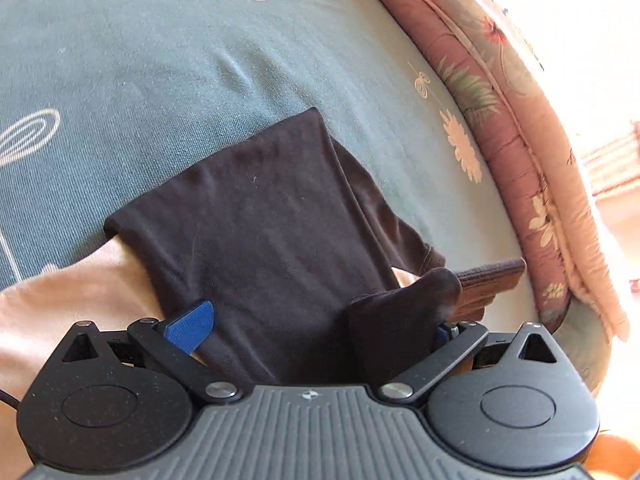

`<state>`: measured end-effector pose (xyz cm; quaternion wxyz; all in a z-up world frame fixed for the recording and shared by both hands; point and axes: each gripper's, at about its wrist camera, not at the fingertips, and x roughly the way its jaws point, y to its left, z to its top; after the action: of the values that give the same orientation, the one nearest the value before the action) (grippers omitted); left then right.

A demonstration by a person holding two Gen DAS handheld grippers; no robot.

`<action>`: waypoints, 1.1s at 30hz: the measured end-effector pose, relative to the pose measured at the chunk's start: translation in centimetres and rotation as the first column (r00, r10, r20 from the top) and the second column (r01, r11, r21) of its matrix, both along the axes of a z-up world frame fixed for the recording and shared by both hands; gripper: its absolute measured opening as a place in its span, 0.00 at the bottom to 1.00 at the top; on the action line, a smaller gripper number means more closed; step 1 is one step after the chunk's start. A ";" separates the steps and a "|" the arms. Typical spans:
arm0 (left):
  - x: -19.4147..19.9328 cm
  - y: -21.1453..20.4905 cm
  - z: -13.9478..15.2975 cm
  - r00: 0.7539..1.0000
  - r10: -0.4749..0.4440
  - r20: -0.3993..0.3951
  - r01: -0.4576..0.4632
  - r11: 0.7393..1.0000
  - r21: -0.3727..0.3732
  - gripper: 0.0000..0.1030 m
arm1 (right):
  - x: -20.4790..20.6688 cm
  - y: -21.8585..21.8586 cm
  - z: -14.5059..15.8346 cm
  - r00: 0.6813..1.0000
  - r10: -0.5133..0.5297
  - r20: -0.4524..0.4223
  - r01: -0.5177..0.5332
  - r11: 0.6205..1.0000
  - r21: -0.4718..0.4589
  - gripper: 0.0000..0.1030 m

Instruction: Fold clothes

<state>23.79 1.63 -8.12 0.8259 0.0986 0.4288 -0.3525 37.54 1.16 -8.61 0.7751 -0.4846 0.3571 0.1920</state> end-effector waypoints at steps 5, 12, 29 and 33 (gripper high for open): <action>-0.1 -0.1 0.1 1.000 -0.005 0.002 0.005 1.000 -0.007 0.99 | -0.3 0.0 1.0 1.000 0.023 -0.002 -0.023 1.000 0.016 1.00; -0.5 0.1 0.5 1.000 -0.015 0.006 0.015 0.999 -0.040 0.99 | 1.4 -3.7 5.0 0.988 -0.086 -0.126 0.116 0.958 0.260 1.00; -2.2 -0.8 4.1 0.966 -0.257 0.029 0.242 0.861 -0.448 0.99 | 4.4 -20.4 2.8 0.827 -0.525 -0.203 0.555 0.702 0.446 1.00; -2.6 -1.2 4.3 0.945 -0.326 0.037 0.296 0.801 -0.521 0.99 | 3.5 -24.1 2.0 0.806 -0.560 -0.191 0.577 0.673 0.463 1.00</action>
<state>21.23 0.43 -3.83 0.7405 -0.0686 0.3181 -0.5880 41.05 -22.92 -6.62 0.8880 -0.1283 0.4402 0.0347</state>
